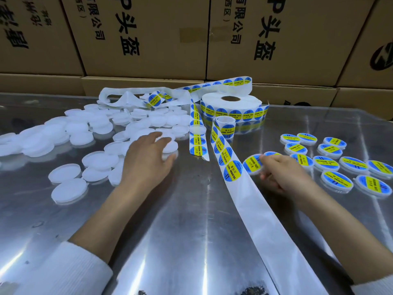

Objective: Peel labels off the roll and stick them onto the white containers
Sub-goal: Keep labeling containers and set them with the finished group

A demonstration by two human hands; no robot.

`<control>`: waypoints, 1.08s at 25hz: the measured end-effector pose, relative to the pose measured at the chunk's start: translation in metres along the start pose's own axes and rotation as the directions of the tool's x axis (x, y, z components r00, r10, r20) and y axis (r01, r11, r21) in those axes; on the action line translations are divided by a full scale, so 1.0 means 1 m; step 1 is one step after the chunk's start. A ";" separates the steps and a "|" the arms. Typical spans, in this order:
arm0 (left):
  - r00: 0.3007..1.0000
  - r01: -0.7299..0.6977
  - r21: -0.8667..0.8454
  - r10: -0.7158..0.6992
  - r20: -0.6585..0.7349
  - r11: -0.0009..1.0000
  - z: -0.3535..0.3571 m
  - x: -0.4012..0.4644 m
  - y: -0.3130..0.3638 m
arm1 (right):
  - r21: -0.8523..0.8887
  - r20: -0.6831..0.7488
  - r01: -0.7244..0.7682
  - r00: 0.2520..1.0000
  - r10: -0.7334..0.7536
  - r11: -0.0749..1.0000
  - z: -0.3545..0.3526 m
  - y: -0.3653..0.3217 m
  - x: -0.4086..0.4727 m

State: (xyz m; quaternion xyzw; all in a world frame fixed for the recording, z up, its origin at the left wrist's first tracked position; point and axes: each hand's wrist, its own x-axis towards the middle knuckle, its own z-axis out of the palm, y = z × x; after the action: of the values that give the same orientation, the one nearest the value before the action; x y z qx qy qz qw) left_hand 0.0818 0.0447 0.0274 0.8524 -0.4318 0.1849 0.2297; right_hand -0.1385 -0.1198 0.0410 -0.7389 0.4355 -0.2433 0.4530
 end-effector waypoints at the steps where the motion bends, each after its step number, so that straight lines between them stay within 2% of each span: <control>1: 0.997 0.038 0.076 -0.042 0.061 0.996 0.002 0.001 -0.009 | -0.100 0.003 0.014 1.000 -0.013 0.995 0.001 0.004 0.002; 3: 0.974 0.109 0.195 -0.143 0.173 0.975 0.008 0.001 -0.020 | -0.333 -0.025 0.040 0.998 -0.051 0.942 0.001 0.011 0.004; 4: 0.954 0.147 0.225 -0.198 0.224 0.963 0.010 0.001 -0.023 | -0.452 -0.088 0.031 0.993 -0.079 0.892 0.000 0.013 0.003; 6: 0.911 0.208 0.236 -0.276 0.307 0.949 0.014 0.001 -0.025 | -0.557 -0.192 0.056 0.962 -0.193 0.829 -0.001 0.012 -0.002; 8: 0.892 0.214 0.235 -0.287 0.349 0.948 0.014 0.001 -0.023 | -0.517 -0.103 0.214 0.945 -0.309 0.829 0.003 0.007 -0.006; 10: 0.890 0.195 0.213 -0.264 0.371 0.957 0.012 0.002 -0.021 | -0.485 0.044 0.314 0.941 -0.335 0.816 0.010 0.007 -0.007; 12: 0.887 0.173 0.191 -0.237 0.396 0.966 0.010 0.001 -0.017 | -0.579 -0.008 0.249 0.950 -0.311 0.776 0.007 0.012 -0.002; 14: 0.884 0.155 0.191 -0.222 0.411 0.969 0.009 -0.001 -0.012 | -0.716 -0.115 0.099 0.960 -0.257 0.691 -0.001 0.020 0.003; 17: 0.876 0.152 0.191 -0.221 0.428 0.970 0.007 -0.001 -0.010 | -0.804 -0.148 -0.051 0.982 -0.116 0.592 -0.009 0.031 0.012; 18: 0.879 0.151 0.185 -0.218 0.424 0.971 0.007 -0.001 -0.011 | -0.795 -0.142 -0.053 0.985 -0.100 0.605 -0.008 0.032 0.013; 20: 0.911 0.116 0.153 -0.166 0.378 0.981 0.007 0.000 -0.011 | -0.709 -0.128 0.021 0.979 -0.158 0.705 -0.003 0.028 0.015; 23: 0.962 0.079 0.005 -0.077 0.261 0.997 0.007 -0.001 -0.007 | -0.382 -0.043 0.218 0.967 -0.253 0.898 0.004 0.017 0.009; 24: 0.966 0.083 -0.058 -0.066 0.251 0.995 0.007 -0.002 -0.004 | -0.299 0.011 0.249 0.966 -0.258 0.921 0.006 0.014 0.005; 27: 0.957 0.051 -0.223 0.017 0.291 0.974 0.005 -0.005 0.004 | -0.233 0.165 0.329 0.941 -0.296 0.915 0.008 0.013 -0.002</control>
State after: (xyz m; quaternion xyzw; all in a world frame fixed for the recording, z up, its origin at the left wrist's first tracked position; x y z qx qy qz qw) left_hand 0.0763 0.0429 0.0220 0.8420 -0.4718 0.0046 0.2614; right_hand -0.1384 -0.1170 0.0260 -0.8654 0.3099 -0.2070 0.3349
